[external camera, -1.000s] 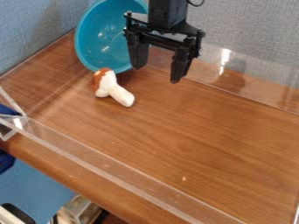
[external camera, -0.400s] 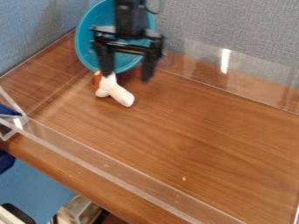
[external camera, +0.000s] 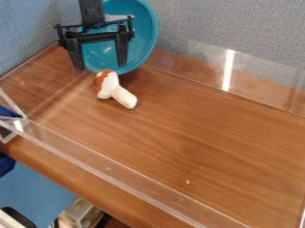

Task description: Put the mushroom in the blue bowl

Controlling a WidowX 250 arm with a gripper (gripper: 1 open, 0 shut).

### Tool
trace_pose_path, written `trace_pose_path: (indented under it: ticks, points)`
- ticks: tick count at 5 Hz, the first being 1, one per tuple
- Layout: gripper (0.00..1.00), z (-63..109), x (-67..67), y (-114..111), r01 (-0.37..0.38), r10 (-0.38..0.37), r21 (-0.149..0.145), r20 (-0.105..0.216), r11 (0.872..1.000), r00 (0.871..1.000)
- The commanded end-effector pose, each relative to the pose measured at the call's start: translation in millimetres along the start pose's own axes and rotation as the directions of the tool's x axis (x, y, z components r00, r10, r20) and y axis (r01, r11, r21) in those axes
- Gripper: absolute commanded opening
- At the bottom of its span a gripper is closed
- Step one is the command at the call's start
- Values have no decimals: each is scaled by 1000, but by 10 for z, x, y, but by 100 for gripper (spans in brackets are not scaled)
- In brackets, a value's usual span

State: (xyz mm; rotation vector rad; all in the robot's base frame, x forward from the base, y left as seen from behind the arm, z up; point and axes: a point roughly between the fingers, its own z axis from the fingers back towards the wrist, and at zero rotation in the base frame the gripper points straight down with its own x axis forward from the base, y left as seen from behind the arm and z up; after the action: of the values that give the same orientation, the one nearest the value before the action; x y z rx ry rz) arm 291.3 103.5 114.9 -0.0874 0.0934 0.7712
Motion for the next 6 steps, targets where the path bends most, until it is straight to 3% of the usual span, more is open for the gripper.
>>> trace_pose_path:
  ticks: [1,2,4,6]
  points:
    - [100,122,126,77,-155,158,-53,72,987,985]
    - [100,46,160,120,-306,311,-78,74,949,947]
    - [100,-131,334,-72,-507,517,-115,83,854,852]
    - [100,-327,522,-144,-555,571,-147,103,819,814]
